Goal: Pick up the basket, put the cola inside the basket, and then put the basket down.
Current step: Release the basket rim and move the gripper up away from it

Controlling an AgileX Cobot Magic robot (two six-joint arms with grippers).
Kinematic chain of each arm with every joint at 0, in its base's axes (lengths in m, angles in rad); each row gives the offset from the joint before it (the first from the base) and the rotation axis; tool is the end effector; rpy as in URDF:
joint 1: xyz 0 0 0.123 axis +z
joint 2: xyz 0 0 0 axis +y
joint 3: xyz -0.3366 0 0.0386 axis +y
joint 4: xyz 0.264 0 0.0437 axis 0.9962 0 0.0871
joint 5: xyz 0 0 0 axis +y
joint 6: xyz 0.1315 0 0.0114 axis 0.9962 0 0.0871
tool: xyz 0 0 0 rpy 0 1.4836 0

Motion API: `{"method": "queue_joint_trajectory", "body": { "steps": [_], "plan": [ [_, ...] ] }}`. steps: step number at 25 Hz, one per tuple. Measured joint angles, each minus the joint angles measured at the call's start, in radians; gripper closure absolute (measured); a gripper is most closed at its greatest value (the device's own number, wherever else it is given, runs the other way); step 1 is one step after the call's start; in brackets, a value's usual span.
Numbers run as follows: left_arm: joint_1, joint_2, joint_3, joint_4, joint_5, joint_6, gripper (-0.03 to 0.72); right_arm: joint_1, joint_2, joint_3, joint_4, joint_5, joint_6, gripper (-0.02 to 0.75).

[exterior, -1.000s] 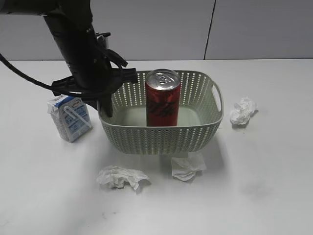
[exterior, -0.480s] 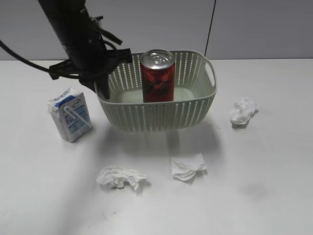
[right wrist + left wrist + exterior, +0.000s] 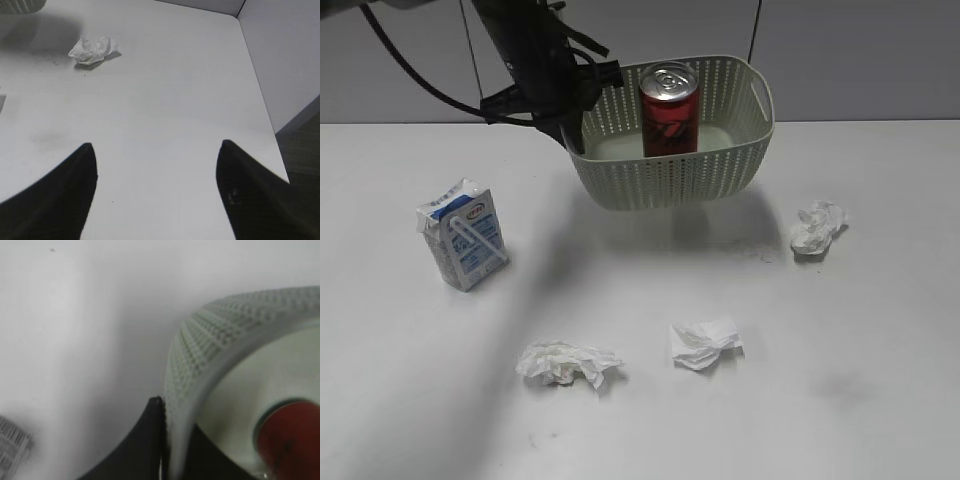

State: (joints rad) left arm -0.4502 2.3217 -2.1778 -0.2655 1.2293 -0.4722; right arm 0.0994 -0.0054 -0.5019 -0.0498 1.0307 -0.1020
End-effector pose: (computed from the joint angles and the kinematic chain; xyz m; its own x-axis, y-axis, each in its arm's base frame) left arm 0.4924 -0.2742 0.2258 -0.9880 -0.0969 -0.1206 -0.0481 0.9333 -0.3558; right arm -0.0072 -0.0064 0.2705 -0.4088 -0.1686 -0.8969 -0.1136 0.9846 -0.1333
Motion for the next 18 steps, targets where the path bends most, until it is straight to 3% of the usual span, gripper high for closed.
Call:
{"method": "queue_joint_trajectory", "body": {
  "steps": [4, 18],
  "plan": [
    [0.002, 0.088, -0.067, 0.002, -0.001, 0.0, 0.684, 0.0, 0.0, 0.0, -0.001, 0.0, 0.0, 0.176],
    [0.002, 0.156, -0.079, 0.096, 0.001, 0.081, 0.684, 0.0, 0.0, 0.0, -0.023, -0.001, 0.034, 0.176]
  ]
}}
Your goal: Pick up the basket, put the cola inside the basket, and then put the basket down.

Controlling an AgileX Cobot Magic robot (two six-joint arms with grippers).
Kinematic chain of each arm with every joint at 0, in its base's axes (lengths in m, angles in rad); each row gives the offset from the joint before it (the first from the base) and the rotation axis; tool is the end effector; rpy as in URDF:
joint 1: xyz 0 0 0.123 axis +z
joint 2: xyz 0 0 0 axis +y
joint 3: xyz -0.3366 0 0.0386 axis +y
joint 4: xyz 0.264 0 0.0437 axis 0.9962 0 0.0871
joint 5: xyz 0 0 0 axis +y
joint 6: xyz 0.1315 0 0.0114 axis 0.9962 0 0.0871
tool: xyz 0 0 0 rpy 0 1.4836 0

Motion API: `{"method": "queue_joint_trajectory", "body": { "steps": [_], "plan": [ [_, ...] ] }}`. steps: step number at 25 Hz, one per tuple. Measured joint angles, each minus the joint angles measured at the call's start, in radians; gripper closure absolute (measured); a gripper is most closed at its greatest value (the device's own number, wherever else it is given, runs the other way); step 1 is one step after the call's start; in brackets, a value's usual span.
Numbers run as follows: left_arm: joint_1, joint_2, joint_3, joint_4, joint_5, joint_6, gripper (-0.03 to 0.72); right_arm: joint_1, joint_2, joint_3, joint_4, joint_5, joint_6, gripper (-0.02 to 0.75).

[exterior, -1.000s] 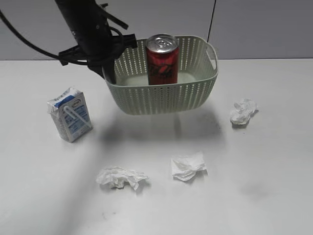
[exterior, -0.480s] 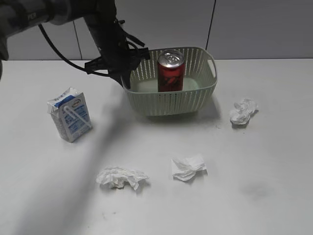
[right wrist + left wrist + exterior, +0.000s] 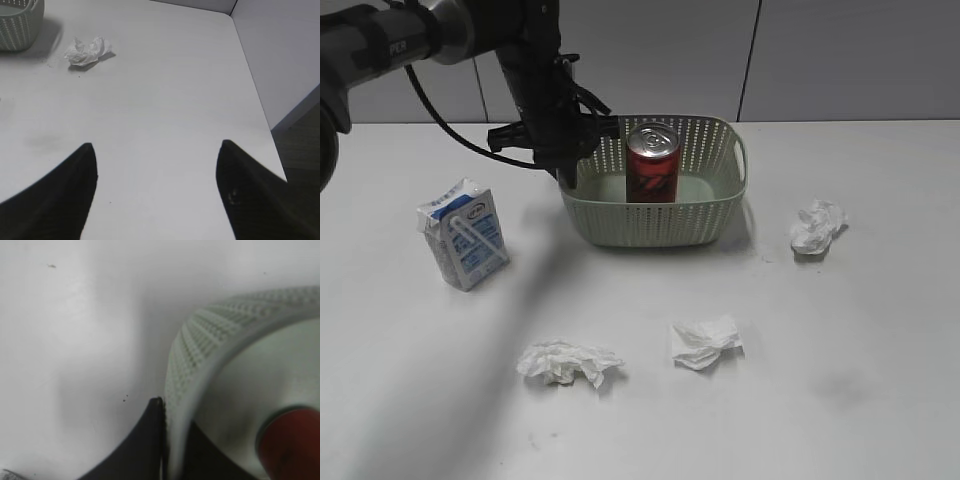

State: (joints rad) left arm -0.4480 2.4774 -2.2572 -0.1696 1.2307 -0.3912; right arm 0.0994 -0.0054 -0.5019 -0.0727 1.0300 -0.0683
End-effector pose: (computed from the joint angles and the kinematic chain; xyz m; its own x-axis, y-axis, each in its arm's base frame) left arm 0.5166 -0.2716 0.1577 -0.9925 0.0023 -0.1219 0.0306 0.9724 -0.2313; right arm -0.0070 -0.0090 0.2707 -0.4119 -0.1470 -0.8993 -0.0868 0.9887 -0.1218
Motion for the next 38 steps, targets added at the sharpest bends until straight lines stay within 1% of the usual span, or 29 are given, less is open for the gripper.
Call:
{"method": "queue_joint_trajectory", "body": {
  "steps": [3, 4, 6, 7, 9, 11, 12, 14, 15, 19, 23, 25, 32, 36, 38],
  "plan": [
    [0.0, 0.0, 0.0, 0.01, -0.002, 0.002, 0.68, 0.0, 0.0, 0.0, -0.001, 0.0, 0.002, 0.176],
    [0.001, 0.0, 0.0, 0.008, -0.003, 0.003, 0.668, 0.0, 0.0, 0.0, -0.001, 0.0, 0.003, 0.176],
    [0.001, -0.001, -0.001, 0.0, -0.006, 0.005, 0.605, 0.0, 0.0, 0.0, -0.001, 0.0, 0.003, 0.176],
    [0.002, -0.001, -0.001, -0.009, -0.006, 0.006, 0.545, 0.0, 0.0, 0.0, -0.001, 0.0, 0.003, 0.176],
    [0.002, -0.002, -0.001, -0.024, -0.006, 0.014, 0.395, 0.0, 0.0, 0.0, -0.001, 0.0, 0.003, 0.176],
    [0.004, -0.002, -0.001, -0.048, -0.006, 0.038, 0.202, 0.0, 0.0, 0.0, -0.002, 0.0, 0.003, 0.176],
    [0.005, -0.002, -0.001, -0.062, -0.006, 0.044, 0.121, 0.0, 0.0, 0.0, -0.002, 0.0, 0.003, 0.176],
    [0.009, -0.003, -0.001, -0.086, -0.006, 0.051, 0.043, 0.0, 0.0, 0.0, -0.002, 0.0, 0.004, 0.176],
    [0.012, -0.005, -0.001, -0.094, -0.006, 0.054, 0.024, 0.0, 0.0, 0.0, -0.002, 0.0, 0.004, 0.176],
    [0.03, -0.039, -0.001, -0.113, -0.006, 0.055, 0.005, 0.0, 0.0, 0.0, -0.002, 0.0, 0.004, 0.176],
    [0.06, -0.116, -0.001, -0.112, -0.007, 0.059, 0.004, 0.0, 0.0, 0.0, -0.002, 0.0, 0.004, 0.176],
    [0.078, -0.163, -0.001, -0.104, -0.009, 0.08, 0.01, 0.0, 0.0, 0.0, -0.002, 0.0, 0.004, 0.176],
    [0.155, -0.321, -0.001, -0.037, -0.009, 0.168, 0.024, 0.0, 0.0, 0.0, -0.002, 0.0, 0.004, 0.176],
    [0.22, -0.39, -0.001, 0.048, -0.008, 0.194, 0.035, 0.0, 0.0, 0.0, -0.002, 0.0, 0.004, 0.176],
    [0.259, -0.418, -0.001, 0.074, -0.008, 0.205, 0.04, 0.0, 0.0, 0.0, -0.002, 0.0, 0.004, 0.176]
  ]
}}
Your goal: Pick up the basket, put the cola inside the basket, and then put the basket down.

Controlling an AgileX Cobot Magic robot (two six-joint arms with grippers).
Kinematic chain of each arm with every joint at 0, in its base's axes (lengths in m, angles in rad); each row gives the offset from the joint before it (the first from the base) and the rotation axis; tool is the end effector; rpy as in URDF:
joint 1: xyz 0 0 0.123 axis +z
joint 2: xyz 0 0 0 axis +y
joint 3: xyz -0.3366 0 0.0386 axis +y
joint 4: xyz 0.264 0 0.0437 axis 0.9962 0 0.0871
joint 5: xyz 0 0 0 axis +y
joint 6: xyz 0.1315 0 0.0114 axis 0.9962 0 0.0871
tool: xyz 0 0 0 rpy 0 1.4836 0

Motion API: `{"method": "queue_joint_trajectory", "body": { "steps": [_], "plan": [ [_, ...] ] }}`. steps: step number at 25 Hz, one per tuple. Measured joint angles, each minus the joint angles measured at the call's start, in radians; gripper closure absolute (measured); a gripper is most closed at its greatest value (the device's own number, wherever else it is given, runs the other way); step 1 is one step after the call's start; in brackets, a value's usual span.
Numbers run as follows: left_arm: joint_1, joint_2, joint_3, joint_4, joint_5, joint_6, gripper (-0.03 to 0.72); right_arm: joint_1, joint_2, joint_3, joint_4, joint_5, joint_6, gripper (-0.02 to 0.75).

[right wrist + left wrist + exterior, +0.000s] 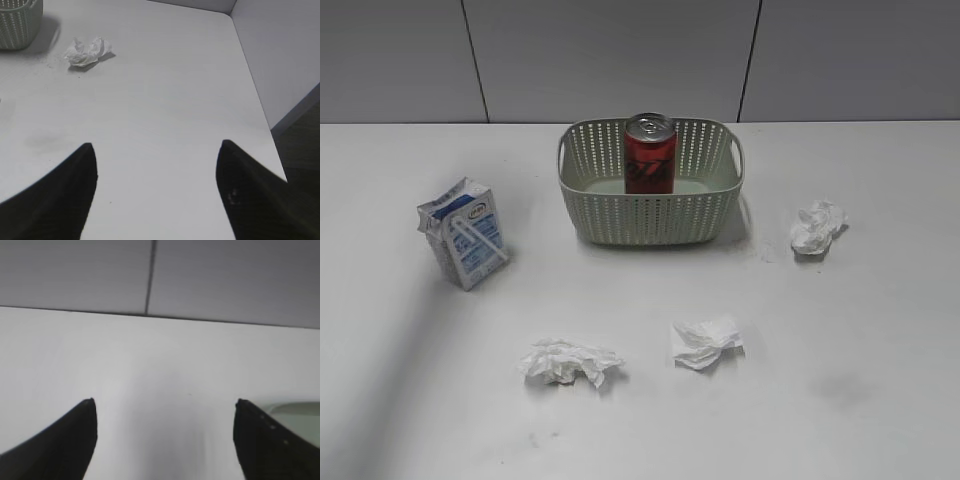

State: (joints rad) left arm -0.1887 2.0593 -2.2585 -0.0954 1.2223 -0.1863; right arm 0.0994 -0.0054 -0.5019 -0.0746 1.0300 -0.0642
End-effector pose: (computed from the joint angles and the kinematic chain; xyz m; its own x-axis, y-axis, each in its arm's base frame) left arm 0.5088 -0.1092 0.3914 -0.8231 -0.0631 -0.5644 0.0618 0.9780 -0.1994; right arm -0.0070 -0.0092 0.2707 -0.4122 -0.1439 -0.8996 -0.0840 0.9892 -0.1197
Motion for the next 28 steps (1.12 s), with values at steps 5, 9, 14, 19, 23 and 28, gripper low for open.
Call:
{"method": "queue_joint_trajectory", "body": {
  "steps": [5, 9, 14, 19, 23, 28],
  "plan": [
    [0.1, -0.066, 0.0, 0.013, 0.001, 0.02, 0.054, 0.0, 0.0, 0.0, 0.0, 0.0, 0.0, 0.176],
    [0.131, -0.143, 0.022, 0.0, 0.0, 0.04, 0.064, 0.0, 0.0, 0.0, 0.0, 0.0, 0.0, 0.176],
    [0.133, -0.32, 0.142, 0.049, -0.002, 0.084, 0.07, 0.0, 0.0, 0.0, 0.0, 0.0, 0.0, 0.176],
    [0.134, -0.521, 0.365, 0.208, -0.003, 0.109, 0.076, 0.0, 0.0, 0.0, 0.0, 0.0, 0.0, 0.176],
    [0.134, -0.699, 0.614, 0.255, -0.002, 0.118, 0.079, 0.0, 0.0, 0.0, 0.0, 0.0, 0.0, 0.176],
    [0.134, -0.945, 0.975, 0.239, -0.005, 0.123, 0.079, 0.0, 0.0, 0.0, 0.0, 0.0, 0.0, 0.176]
  ]
}}
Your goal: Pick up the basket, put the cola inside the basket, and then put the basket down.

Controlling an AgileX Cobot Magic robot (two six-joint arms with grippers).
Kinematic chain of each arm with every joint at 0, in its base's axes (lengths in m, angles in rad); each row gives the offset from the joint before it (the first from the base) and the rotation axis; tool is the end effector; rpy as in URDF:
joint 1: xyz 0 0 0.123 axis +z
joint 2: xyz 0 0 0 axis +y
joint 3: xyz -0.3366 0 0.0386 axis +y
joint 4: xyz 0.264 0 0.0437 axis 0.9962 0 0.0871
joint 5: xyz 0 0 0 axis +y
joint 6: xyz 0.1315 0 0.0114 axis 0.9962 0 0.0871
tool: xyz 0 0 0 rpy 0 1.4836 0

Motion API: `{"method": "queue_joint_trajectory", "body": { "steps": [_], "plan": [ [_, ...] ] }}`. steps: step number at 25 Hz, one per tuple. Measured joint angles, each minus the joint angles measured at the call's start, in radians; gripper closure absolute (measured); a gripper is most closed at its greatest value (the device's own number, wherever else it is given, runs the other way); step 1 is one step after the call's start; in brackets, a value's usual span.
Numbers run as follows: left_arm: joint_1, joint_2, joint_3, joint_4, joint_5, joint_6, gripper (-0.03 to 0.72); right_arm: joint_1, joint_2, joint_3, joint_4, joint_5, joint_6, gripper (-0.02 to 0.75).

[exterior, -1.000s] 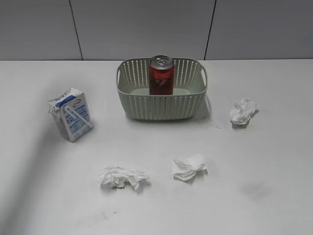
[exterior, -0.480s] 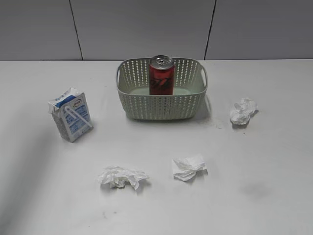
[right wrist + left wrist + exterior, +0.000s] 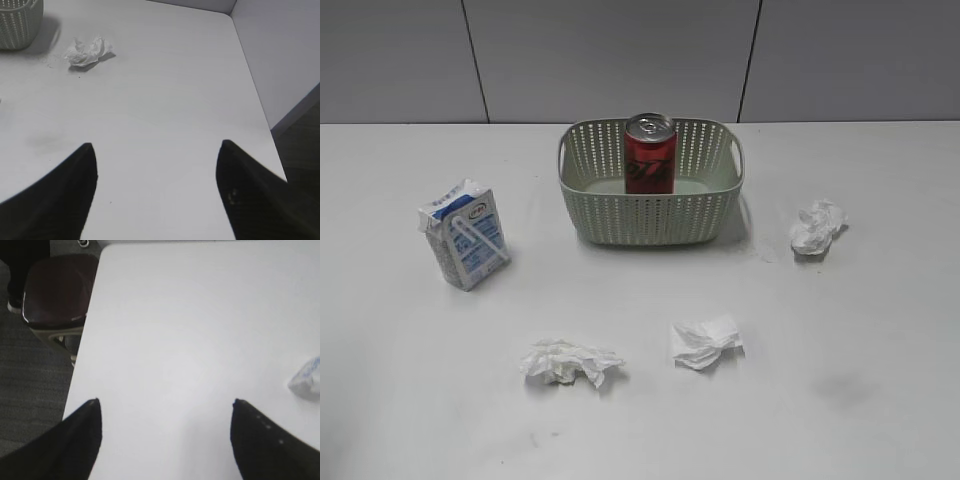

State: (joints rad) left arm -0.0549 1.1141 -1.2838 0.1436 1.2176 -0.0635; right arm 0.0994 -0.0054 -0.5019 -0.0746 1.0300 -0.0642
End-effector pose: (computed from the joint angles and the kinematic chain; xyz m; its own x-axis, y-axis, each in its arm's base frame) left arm 0.2149 0.0059 0.4228 -0.8160 0.0314 -0.5771 -0.0339 0.9942 0.1020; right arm -0.0070 -0.0092 0.2707 -0.4122 -0.1439 -0.8996 -0.0840 0.9892 -0.1197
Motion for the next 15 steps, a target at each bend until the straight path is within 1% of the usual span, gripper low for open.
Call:
{"method": "queue_joint_trajectory", "body": {
  "steps": [4, 7, 11, 15],
  "plan": [
    [0.0, -0.217, 0.278, -0.008, -0.041, 0.002, 0.081, 0.0, 0.0, 0.0, 0.0, 0.0, 0.0, 0.176],
    [0.0, -0.365, 0.441, -0.009, -0.069, 0.007, 0.09, 0.0, 0.0, 0.0, 0.0, 0.0, 0.0, 0.176],
    [0.0, -0.548, 0.587, -0.01, -0.082, 0.007, 0.101, 0.0, 0.0, 0.0, -0.002, 0.0, 0.0, 0.176],
    [0.0, -0.722, 0.688, -0.01, -0.078, 0.007, 0.105, 0.0, 0.0, 0.0, -0.003, 0.0, 0.0, 0.176]
  ]
}}
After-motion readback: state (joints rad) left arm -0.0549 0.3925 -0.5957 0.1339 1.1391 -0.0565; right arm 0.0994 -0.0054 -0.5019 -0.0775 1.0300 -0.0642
